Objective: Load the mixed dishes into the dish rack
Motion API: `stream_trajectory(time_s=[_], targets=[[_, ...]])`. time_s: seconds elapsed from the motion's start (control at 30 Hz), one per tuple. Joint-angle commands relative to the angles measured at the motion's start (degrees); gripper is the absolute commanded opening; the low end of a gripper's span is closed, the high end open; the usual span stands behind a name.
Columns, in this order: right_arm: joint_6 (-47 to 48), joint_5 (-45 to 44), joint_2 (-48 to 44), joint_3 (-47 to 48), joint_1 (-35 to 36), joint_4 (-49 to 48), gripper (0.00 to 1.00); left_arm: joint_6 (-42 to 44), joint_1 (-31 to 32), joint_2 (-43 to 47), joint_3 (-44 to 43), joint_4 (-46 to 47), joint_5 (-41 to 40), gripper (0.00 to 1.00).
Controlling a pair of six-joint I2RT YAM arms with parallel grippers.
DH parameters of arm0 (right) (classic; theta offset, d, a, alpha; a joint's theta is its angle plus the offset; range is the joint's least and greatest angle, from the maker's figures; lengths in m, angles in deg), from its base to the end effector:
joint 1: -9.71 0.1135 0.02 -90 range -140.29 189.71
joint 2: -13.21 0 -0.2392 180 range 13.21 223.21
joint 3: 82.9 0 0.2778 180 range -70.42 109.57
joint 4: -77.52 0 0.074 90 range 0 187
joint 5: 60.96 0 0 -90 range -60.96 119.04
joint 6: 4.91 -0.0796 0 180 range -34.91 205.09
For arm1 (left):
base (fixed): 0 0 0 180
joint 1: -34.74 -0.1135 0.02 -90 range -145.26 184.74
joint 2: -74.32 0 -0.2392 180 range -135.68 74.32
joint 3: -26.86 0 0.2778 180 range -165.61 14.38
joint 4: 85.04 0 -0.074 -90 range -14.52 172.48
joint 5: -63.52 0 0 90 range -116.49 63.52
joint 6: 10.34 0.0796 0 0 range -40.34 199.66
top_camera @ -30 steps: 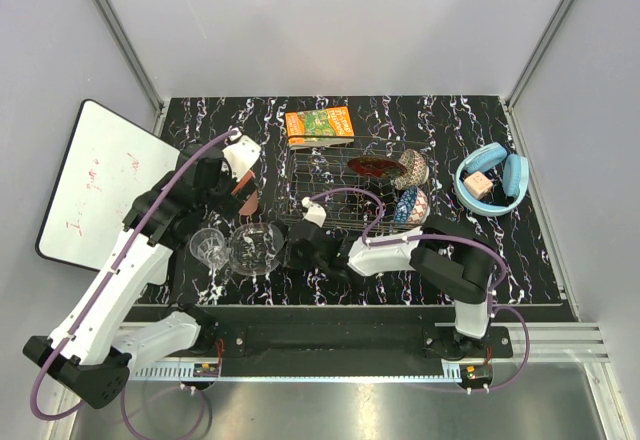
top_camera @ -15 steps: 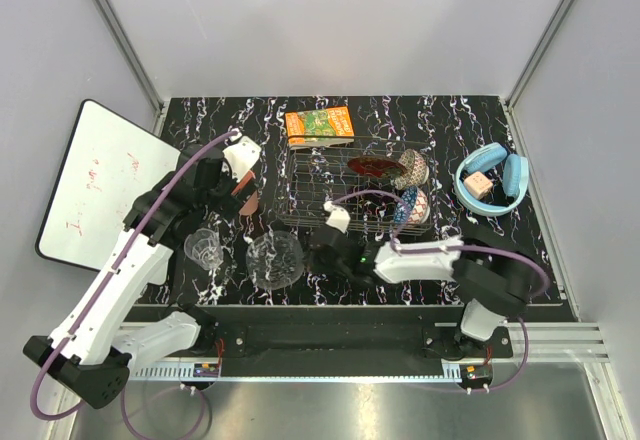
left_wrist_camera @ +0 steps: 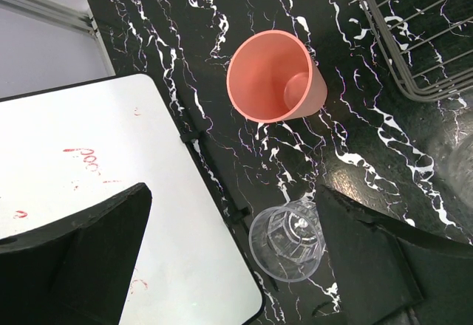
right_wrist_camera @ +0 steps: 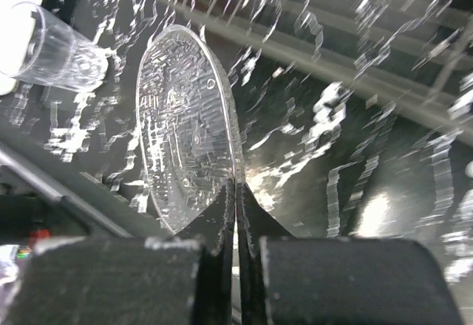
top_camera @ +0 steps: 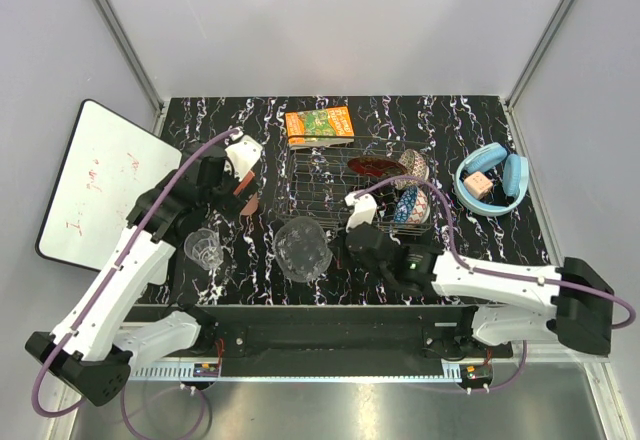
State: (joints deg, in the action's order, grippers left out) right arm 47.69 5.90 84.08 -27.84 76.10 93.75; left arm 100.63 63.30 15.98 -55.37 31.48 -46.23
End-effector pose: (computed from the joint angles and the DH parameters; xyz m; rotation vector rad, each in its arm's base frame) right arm 0.1623 0.2932 0.1857 -0.3003 2.1300 0.6615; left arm 0.2440 -0.1022 0.3347 0.7666 2.0969 0.3172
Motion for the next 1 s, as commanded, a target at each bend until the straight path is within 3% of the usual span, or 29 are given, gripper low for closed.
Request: stream_trajectory(time_s=[0.0,0.2,0.33,0.4,0.53,0.8,0.97], targets=[[15.5,-8.32,-6.09,4.25,0.41,3.45,0.0,-1.11,-0.17,0.69,-1.17,1.52,0.68,0.99],[36.33,-20.0,-11.37,10.14,-0.99,3.81,0.0,-1.2,-0.26,1.39,-0.82,1.7,0.41,0.99],[48.44,-20.99,-10.41,15.59,-5.03,3.72,0.0,-1.72,-0.26,1.31,-1.08,1.61,1.11,0.99],[53.9,-22.29,-9.44,16.73,-6.97,1.97,0.0,-1.9,-0.26,1.39,-1.08,1.61,1.2,0.99],[76.01,-25.47,-6.89,14.81,-9.43,-9.07,0.0,-1.81,-0.26,1.39,-1.0,1.61,1.2,0.99],[98.2,-15.29,-7.41,6.55,-13.65,-14.3,0.0,-1.55,-0.26,1.83,-0.82,1.96,0.85,0.99],[99.81,-9.56,-8.82,7.33,-14.97,-11.31,0.0,-1.63,-0.17,1.75,-0.12,2.66,0.85,0.99]])
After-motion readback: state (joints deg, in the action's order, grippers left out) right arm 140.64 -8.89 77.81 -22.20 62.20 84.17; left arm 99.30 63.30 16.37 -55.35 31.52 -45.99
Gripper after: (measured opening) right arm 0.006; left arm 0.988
